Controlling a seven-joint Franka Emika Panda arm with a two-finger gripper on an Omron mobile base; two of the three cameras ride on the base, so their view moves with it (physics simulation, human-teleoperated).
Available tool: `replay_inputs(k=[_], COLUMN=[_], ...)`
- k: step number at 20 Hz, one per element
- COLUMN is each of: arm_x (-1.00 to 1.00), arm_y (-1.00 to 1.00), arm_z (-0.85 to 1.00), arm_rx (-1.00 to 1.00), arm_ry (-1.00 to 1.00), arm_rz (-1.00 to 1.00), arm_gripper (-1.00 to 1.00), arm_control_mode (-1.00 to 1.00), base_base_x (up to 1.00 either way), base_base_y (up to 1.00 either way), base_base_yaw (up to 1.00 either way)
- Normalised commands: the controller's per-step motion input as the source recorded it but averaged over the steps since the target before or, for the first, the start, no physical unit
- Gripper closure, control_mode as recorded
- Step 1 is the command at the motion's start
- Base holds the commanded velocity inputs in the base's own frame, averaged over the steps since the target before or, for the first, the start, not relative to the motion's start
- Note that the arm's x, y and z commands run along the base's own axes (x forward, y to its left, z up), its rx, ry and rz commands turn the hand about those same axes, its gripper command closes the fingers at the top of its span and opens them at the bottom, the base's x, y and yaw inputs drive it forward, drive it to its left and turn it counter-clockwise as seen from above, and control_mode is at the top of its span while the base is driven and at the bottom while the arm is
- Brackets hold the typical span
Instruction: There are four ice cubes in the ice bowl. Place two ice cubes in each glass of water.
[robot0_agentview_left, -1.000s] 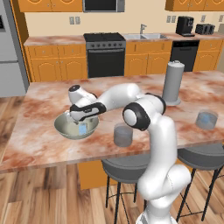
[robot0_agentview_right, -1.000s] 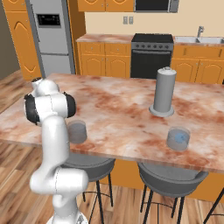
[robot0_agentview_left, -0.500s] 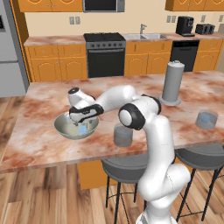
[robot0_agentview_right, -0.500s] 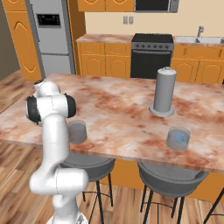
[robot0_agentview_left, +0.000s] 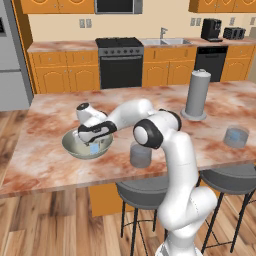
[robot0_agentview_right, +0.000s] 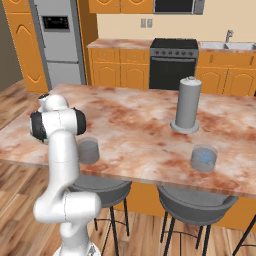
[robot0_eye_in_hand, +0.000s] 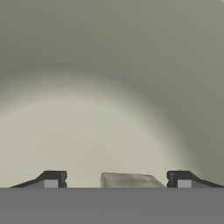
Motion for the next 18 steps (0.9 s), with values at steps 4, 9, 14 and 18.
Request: replay_inputs(k=[4,9,14,18], arm_x=[0.11,0.01,0.00,0.00], arm_y=[0.02,0.00,0.00,-0.04], arm_z=[-0.28,-0.38,-0.52,-0.56], arm_rx=[0.00,0.00,0.00,0.00], arm_ry=[0.00,0.00,0.00,0.00], arm_rz=[0.00,0.00,-0.05,-0.08], arm_gripper=[-1.00,-1.00,-1.00,-1.00], arm_control_mode=[-1.00,-1.00,-1.00,-1.00], base_base_x=[0.00,0.00,0.00,0.00], base_base_y=[0.00,0.00,0.00,0.00], base_base_yaw=[0.00,0.00,0.00,0.00])
